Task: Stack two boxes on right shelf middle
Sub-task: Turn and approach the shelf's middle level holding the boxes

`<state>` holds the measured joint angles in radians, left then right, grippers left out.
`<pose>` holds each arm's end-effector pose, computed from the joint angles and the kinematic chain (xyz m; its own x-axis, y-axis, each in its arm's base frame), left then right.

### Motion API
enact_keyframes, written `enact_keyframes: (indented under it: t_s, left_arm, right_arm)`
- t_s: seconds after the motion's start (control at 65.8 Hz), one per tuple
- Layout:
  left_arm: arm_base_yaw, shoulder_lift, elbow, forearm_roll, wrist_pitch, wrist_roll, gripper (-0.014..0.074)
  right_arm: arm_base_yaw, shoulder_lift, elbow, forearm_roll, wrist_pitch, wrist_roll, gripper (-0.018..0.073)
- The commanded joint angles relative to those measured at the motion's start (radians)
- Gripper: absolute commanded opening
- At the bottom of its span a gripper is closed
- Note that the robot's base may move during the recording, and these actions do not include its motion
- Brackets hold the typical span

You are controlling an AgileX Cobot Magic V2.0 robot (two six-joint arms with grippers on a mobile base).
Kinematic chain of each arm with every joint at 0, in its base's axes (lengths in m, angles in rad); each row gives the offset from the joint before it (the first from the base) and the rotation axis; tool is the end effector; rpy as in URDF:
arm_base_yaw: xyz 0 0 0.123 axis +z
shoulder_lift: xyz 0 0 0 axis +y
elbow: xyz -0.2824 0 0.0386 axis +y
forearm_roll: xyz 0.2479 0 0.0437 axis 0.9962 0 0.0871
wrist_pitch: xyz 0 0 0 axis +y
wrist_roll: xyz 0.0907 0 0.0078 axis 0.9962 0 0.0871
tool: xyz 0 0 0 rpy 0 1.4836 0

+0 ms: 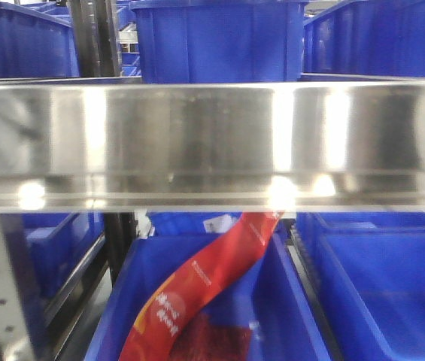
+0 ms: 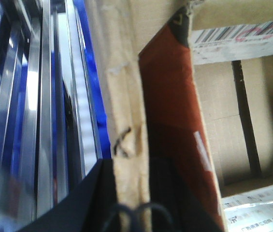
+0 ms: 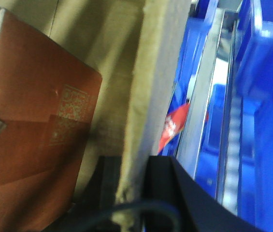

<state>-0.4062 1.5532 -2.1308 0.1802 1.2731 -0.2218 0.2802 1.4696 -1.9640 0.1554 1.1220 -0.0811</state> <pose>0.2737 -0.1007 0.5270 -0.5576 0.0601 -0.8279 0.1686 0.9848 -0.0421 0.2702 0.0910 0.5178 -0.4853 -0.1533 -0.8608 -0.3955 0.9165 0.0598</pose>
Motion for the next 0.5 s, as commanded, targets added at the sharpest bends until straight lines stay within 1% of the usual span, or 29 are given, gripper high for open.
enact_keyframes:
  t_s: [0.0,0.487]
  left_arm:
    - [0.005,-0.013,-0.014,-0.007,-0.052,0.001,-0.0111]
    - [0.005,-0.013,-0.014,-0.007,-0.052,0.001,-0.0111]
  right_arm:
    - [-0.002,-0.015,-0.014,0.009,-0.061,-0.015,-0.0162]
    - [-0.002,-0.015,-0.014,0.009,-0.061,-0.015,-0.0162]
